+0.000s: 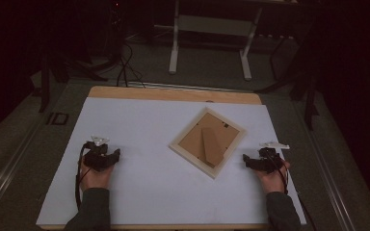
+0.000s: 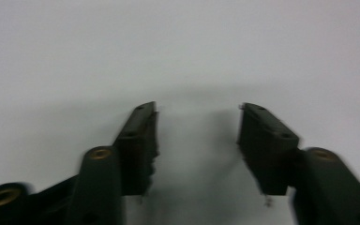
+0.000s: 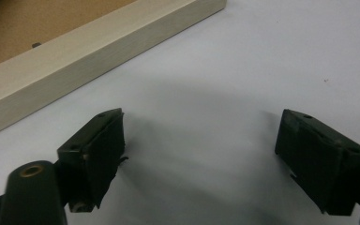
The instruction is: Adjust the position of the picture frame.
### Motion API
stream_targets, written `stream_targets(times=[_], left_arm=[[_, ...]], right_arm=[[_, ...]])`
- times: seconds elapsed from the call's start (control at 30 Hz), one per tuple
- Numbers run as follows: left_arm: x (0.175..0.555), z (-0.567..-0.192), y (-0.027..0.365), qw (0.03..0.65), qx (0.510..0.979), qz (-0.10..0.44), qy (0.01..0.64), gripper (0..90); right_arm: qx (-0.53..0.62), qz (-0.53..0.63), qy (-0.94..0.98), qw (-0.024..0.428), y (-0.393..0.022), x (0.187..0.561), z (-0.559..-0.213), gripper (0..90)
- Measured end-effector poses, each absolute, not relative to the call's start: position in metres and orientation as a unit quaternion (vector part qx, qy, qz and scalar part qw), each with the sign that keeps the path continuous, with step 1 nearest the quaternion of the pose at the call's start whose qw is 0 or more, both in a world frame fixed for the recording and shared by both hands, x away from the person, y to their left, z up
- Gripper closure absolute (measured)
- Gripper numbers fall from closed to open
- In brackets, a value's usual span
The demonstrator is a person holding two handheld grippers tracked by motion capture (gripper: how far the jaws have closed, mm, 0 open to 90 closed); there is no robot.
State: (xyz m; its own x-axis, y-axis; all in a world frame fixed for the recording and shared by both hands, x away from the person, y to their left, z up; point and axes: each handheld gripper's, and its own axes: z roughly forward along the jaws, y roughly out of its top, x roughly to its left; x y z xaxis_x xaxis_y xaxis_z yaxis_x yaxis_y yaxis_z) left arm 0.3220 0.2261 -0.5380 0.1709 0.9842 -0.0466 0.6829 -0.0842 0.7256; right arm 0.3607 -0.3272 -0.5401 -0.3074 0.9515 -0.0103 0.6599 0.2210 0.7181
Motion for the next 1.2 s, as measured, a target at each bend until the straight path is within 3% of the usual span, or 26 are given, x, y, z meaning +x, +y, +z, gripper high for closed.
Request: stream_targets(times=[0.23, 0.3, 0.43, 0.57, 0.67, 1.2], left_arm=[[0.317, -0.531, 0.217, 0.340, 0.714, 0.249, 0.559, 53.0], [0.318, -0.532, 0.215, 0.344, 0.716, 0.243, 0.556, 53.0], [0.318, -0.531, 0.212, 0.343, 0.721, 0.237, 0.553, 53.4], [0.317, -0.530, 0.211, 0.343, 0.724, 0.231, 0.553, 54.7], [0.316, -0.528, 0.211, 0.346, 0.720, 0.232, 0.555, 55.5], [0.316, -0.526, 0.213, 0.357, 0.716, 0.220, 0.558, 57.8]], right_arm=[[0.539, 0.323, 0.744, 0.225, -0.326, 0.357, -0.536, 25.1], [0.537, 0.330, 0.743, 0.227, -0.325, 0.356, -0.533, 31.0], [0.520, 0.355, 0.745, 0.218, -0.324, 0.352, -0.526, 48.5], [0.493, 0.378, 0.756, 0.207, -0.319, 0.348, -0.521, 75.9], [0.473, 0.387, 0.762, 0.213, -0.311, 0.345, -0.517, 89.3], [0.411, 0.414, 0.790, 0.191, -0.269, 0.339, -0.508, 90.0]])
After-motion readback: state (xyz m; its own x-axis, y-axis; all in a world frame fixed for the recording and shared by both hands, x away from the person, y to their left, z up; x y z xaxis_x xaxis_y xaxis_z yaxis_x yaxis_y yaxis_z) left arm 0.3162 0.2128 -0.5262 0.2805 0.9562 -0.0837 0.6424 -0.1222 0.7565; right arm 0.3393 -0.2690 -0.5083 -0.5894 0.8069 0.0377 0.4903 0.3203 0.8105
